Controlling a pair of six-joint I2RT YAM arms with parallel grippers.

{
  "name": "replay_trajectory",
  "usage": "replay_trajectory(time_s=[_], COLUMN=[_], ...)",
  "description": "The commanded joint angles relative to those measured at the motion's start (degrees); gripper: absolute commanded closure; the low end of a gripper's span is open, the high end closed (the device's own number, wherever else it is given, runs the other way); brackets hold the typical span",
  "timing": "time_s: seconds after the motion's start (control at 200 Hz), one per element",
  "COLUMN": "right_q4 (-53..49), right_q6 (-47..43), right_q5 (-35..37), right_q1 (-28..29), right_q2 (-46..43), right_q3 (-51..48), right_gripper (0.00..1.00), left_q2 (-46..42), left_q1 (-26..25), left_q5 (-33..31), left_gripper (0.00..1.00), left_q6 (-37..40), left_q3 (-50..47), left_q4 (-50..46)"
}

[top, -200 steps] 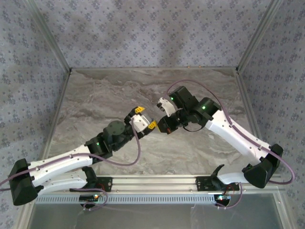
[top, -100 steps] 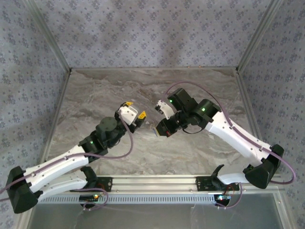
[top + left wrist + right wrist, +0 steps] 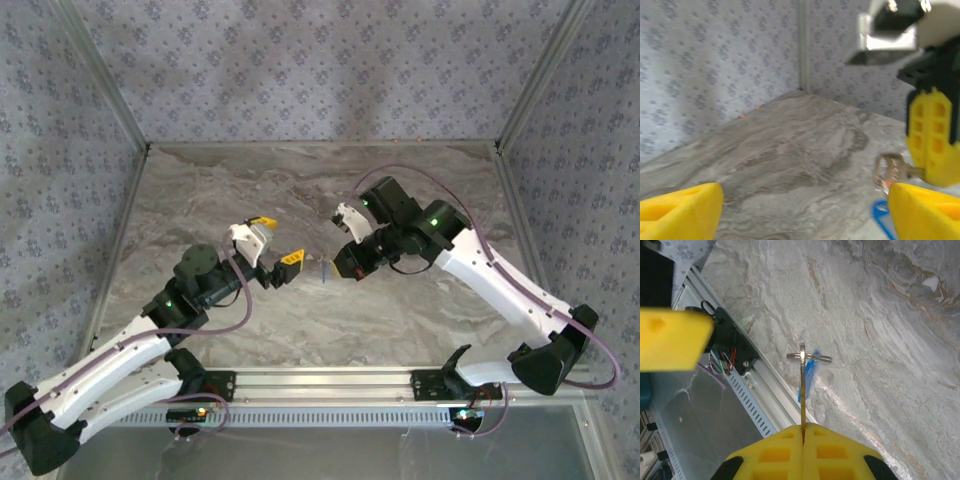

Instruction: Remove the keys from the keyring

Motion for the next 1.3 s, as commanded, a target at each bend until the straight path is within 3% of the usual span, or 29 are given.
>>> replay_trajectory(time_s=[0.0, 0.17, 0.38, 0.51, 0.595, 0.905, 1.174, 1.294], right_q4=[-2.1, -0.9, 3.3, 6.8, 8.0, 9.5, 11.5, 11.8], right_q6=[-1.9, -2.8, -3.6, -3.2, -3.0, -2.8, -2.1, -1.8], right_q5=[-1.8, -3.8, -6.0, -8.1, -9.0, -9.9, -10.8, -10.7], right_q1=[-0.5, -0.5, -2.0, -3.3, -3.9, -4.7, -5.1, -5.1], right_q2=[0.3, -0.4, -2.6, -3.8, -4.1, -4.5, -4.8, -5.1], right_q3=[3.0, 3.1, 0.9, -0.3, -0.5, -1.2, -2.2, -2.5], right_gripper=[1.0, 1.0, 1.0, 1.0, 1.0, 1.0, 1.0, 1.0], left_q2=[1.6, 5.2, 11.9, 16.3, 18.7, 20.9, 21.6, 21.8], left_q1=[1.3, 4.5, 12.3, 13.1, 13.0, 12.7, 10.7, 10.7], left_q5=[12.3, 21.7, 36.2, 42.7, 45.8, 48.8, 47.2, 47.0], left_gripper=[0.13, 0.16, 0.19, 0.2, 0.27, 0.4, 0.43, 0.52], left_q6=[-3.3, -8.9, -23.1, -27.1, -29.3, -29.3, -23.9, -23.6], left_q3=[0.0, 3.0, 9.7, 13.8, 16.2, 19.7, 21.6, 21.8], left_q4=[4.5, 7.3, 8.4, 9.2, 9.5, 6.5, -0.9, -0.8])
